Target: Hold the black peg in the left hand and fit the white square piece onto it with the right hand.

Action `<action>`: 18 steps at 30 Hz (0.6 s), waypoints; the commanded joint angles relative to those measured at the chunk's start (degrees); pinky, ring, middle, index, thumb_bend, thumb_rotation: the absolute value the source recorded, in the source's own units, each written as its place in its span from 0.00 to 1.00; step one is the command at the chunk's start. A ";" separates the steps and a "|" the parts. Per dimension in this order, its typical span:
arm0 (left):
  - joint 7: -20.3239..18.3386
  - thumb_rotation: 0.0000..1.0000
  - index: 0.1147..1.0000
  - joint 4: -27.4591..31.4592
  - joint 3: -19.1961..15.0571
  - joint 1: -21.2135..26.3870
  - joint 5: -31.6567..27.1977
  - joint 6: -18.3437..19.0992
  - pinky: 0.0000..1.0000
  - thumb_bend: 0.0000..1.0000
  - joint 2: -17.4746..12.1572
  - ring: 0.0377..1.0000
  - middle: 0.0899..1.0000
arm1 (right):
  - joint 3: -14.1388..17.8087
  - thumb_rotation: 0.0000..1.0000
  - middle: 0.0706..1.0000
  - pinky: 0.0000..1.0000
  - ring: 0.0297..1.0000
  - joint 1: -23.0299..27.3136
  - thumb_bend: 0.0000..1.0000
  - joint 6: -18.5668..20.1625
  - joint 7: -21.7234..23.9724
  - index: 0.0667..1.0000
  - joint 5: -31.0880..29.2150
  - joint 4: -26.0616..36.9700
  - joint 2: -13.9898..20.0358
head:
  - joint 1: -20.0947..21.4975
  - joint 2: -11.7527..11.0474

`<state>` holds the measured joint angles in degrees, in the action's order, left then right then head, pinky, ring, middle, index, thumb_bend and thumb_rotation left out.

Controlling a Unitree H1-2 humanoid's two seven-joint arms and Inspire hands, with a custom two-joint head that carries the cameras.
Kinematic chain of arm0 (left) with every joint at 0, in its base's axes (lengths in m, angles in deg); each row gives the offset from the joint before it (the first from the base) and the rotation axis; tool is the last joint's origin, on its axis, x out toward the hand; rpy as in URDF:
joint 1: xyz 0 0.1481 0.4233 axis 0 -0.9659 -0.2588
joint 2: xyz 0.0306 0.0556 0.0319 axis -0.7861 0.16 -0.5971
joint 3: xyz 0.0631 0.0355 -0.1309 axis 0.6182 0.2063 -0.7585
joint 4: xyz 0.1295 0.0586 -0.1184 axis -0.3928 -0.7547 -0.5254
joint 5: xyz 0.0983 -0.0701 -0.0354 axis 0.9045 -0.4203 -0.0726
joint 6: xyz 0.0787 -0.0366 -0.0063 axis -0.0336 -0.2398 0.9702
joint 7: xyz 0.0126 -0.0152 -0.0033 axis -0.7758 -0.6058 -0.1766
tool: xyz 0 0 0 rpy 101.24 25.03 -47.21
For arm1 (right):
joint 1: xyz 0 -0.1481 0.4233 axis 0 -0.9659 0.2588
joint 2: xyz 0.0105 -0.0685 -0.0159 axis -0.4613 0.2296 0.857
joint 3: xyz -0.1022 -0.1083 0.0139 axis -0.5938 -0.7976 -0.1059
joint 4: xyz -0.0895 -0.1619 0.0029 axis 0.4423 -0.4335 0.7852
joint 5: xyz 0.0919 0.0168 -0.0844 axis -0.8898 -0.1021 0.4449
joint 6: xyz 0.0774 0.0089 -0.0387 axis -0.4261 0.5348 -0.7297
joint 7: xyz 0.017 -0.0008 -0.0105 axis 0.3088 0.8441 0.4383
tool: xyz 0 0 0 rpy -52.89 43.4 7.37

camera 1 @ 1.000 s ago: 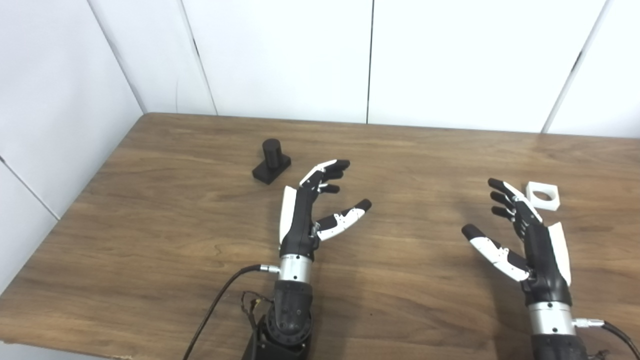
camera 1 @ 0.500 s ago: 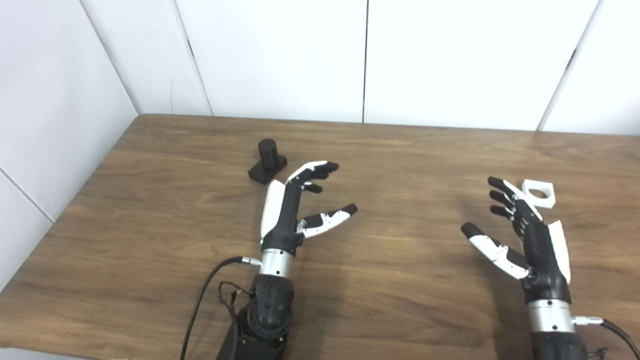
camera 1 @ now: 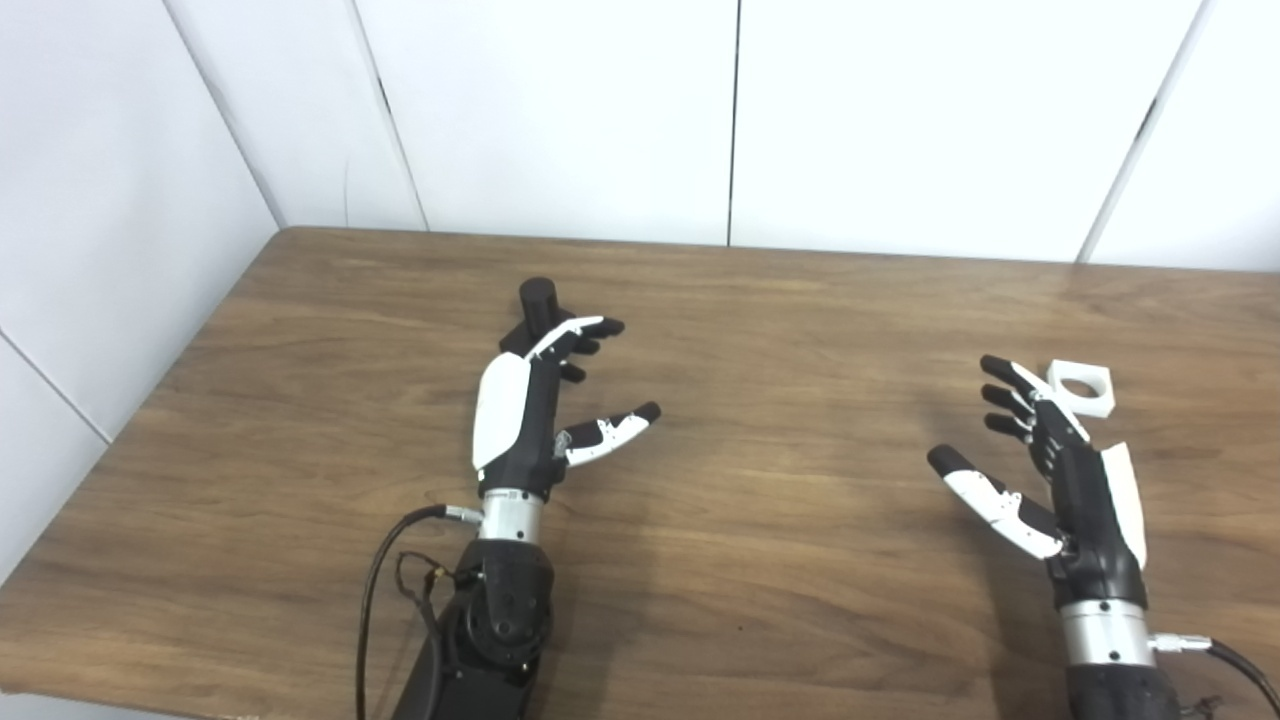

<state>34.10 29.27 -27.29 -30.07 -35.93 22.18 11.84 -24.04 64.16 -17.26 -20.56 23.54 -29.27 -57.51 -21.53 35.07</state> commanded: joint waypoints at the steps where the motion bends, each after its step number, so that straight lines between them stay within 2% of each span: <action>1: 2.68 0.16 0.64 1.31 -0.53 2.86 2.31 0.42 0.59 0.69 -0.67 0.72 0.73 | 1.64 0.50 0.86 0.77 0.82 0.67 0.74 -0.98 -0.17 0.81 1.16 -1.54 3.05 | -0.06 0.02; 6: 3.87 0.20 0.65 1.65 -1.16 3.95 3.65 2.41 0.61 0.69 -1.14 0.74 0.75 | 1.83 0.49 0.86 0.77 0.82 0.62 0.75 -0.70 0.00 0.81 0.60 -1.59 2.99 | -0.06 0.02; 11: 4.03 0.23 0.65 2.04 -1.70 4.68 4.35 3.56 0.59 0.69 -1.83 0.73 0.75 | 1.87 0.48 0.86 0.77 0.82 0.51 0.74 -0.76 -0.02 0.81 0.56 -1.67 3.03 | -0.29 0.02; 18: 4.45 0.21 0.65 2.10 -2.04 5.65 5.02 5.04 0.56 0.70 -2.92 0.71 0.75 | 1.77 0.49 0.86 0.78 0.82 0.45 0.74 -0.33 0.32 0.81 0.53 -1.68 3.15 | -0.43 0.09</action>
<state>36.76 29.39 -28.91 -27.22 -32.12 27.19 9.78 -23.94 64.14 -17.12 -20.35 23.21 -29.33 -57.47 -21.89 35.07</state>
